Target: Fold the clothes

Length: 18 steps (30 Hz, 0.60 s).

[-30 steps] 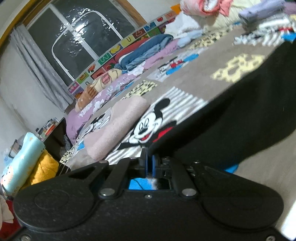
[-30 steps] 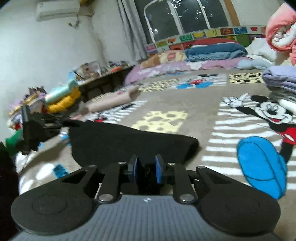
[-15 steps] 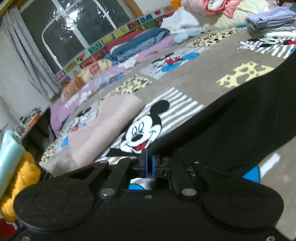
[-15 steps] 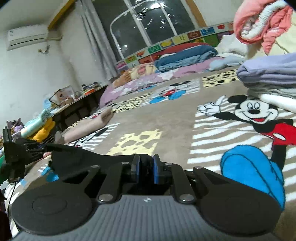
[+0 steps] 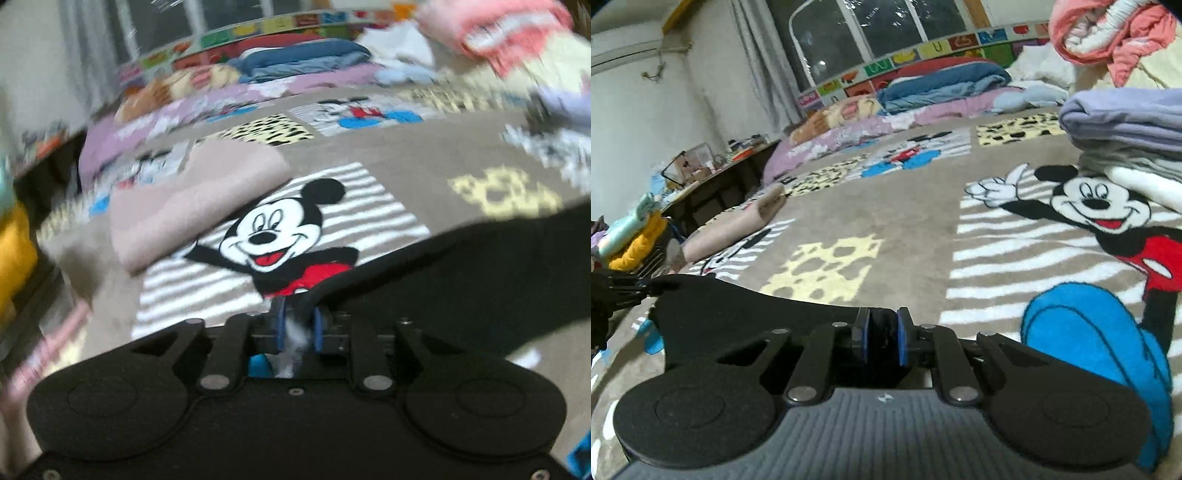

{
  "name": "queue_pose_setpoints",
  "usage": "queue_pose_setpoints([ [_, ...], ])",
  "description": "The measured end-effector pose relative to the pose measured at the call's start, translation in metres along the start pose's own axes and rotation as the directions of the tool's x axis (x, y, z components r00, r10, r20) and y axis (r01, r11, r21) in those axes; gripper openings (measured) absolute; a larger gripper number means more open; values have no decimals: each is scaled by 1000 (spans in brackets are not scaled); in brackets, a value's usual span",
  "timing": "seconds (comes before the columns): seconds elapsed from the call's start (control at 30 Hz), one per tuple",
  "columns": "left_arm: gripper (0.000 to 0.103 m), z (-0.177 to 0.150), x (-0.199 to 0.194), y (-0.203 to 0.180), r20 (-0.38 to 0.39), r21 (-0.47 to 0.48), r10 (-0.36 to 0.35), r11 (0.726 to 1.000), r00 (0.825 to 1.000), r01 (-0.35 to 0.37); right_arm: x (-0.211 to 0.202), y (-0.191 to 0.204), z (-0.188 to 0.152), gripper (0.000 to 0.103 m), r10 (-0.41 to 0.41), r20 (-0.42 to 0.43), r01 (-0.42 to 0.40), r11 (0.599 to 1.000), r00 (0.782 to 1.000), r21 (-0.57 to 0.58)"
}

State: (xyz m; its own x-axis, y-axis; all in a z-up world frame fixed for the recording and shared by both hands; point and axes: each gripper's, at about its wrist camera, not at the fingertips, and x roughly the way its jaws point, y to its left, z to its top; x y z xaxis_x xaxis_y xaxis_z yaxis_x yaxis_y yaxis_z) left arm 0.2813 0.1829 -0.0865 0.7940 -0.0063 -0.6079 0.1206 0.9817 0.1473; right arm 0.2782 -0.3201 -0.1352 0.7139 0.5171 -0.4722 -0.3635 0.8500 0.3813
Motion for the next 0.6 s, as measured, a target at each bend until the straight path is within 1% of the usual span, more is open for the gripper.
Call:
queue_pose_setpoints([
  [0.03,15,-1,-2,10,7,-66,-15,998,1000,15,0,0,-1,23,-10,1,10,1000,1000,3],
  [0.1,15,-3,-6,31,24,-196,-42,979,999,45,-1,-2,-1,39,-34,14,33,999,999,16],
  [0.2,15,-11,-15,58,61,-358,-70,930,996,87,-11,1,0,41,-55,70,55,998,996,13],
  [0.23,15,-12,-18,63,72,-390,-82,915,994,104,-15,3,1,41,-70,94,70,998,993,7],
  [0.33,15,-15,-26,74,106,-464,-128,871,986,163,-26,20,1,41,-65,151,71,997,986,-36],
  [0.47,15,-17,-32,67,116,-473,-226,844,967,254,-42,44,1,42,-51,224,73,993,973,-95],
  [0.5,15,-19,-34,65,117,-480,-257,831,959,281,-42,50,-1,42,-25,215,48,993,976,-104],
  [0.53,15,-24,-35,66,127,-513,-302,795,945,324,-40,55,-3,42,-2,194,24,994,981,-109],
  [0.6,16,-37,-36,63,139,-587,-366,718,920,374,-28,62,-9,42,22,131,-7,993,991,-116],
])
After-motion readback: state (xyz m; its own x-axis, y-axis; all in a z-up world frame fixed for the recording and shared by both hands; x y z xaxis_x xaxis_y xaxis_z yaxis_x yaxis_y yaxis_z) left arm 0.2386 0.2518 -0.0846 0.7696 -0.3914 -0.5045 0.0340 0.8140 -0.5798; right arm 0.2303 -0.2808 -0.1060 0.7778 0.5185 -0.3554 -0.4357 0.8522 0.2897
